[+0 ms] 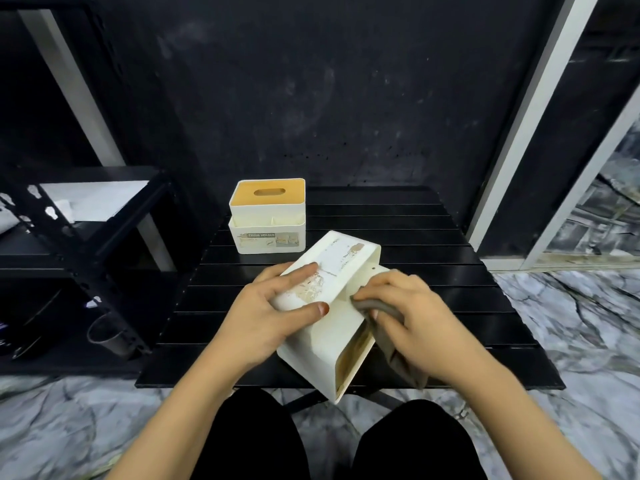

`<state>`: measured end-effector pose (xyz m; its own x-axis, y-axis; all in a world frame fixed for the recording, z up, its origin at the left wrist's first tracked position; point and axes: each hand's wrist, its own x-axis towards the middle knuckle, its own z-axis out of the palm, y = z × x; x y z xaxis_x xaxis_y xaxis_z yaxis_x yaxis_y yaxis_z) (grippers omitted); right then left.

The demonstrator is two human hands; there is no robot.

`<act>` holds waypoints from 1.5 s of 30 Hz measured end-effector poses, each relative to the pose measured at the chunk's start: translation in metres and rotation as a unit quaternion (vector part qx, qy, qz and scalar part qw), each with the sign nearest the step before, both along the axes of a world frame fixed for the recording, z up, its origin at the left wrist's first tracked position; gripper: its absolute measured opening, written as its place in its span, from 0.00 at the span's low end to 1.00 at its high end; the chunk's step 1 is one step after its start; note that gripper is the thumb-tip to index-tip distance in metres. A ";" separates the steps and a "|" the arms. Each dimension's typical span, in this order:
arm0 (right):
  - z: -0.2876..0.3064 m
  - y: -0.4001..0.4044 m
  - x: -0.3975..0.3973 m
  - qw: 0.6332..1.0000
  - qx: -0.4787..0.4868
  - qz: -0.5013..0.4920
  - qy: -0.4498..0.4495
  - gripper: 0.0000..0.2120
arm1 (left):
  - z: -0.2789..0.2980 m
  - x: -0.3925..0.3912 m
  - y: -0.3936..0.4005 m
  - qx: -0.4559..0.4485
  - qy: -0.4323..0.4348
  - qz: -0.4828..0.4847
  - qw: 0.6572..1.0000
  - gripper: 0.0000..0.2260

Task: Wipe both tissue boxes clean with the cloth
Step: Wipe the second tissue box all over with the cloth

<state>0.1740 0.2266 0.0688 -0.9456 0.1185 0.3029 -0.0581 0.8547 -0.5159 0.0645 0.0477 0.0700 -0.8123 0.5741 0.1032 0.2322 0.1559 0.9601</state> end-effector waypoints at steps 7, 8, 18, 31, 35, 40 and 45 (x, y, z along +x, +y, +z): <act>0.005 0.021 -0.019 0.997 0.040 -0.068 -0.007 0.14 | -0.003 -0.004 0.003 0.007 -0.014 0.005 1.000 0.20; 0.004 0.016 -0.016 0.997 0.055 -0.054 -0.005 0.14 | -0.004 -0.004 0.003 0.010 -0.013 0.005 1.000 0.20; 0.008 0.032 -0.022 0.997 0.053 -0.051 -0.007 0.14 | -0.002 -0.003 -0.001 0.020 -0.021 -0.017 0.999 0.22; 0.014 0.031 -0.026 0.995 0.085 -0.041 -0.028 0.14 | -0.002 -0.005 -0.003 0.017 -0.030 -0.021 0.999 0.22; 0.013 0.023 -0.019 0.995 0.086 0.003 -0.040 0.14 | -0.003 -0.005 -0.002 0.016 -0.037 -0.008 0.999 0.21; 0.011 0.025 -0.021 0.999 0.014 -0.020 -0.028 0.13 | -0.001 -0.004 -0.002 0.010 -0.037 -0.012 0.999 0.20; 0.003 0.021 -0.022 0.999 -0.001 -0.048 -0.009 0.10 | -0.001 -0.003 -0.004 0.012 -0.039 -0.010 0.999 0.21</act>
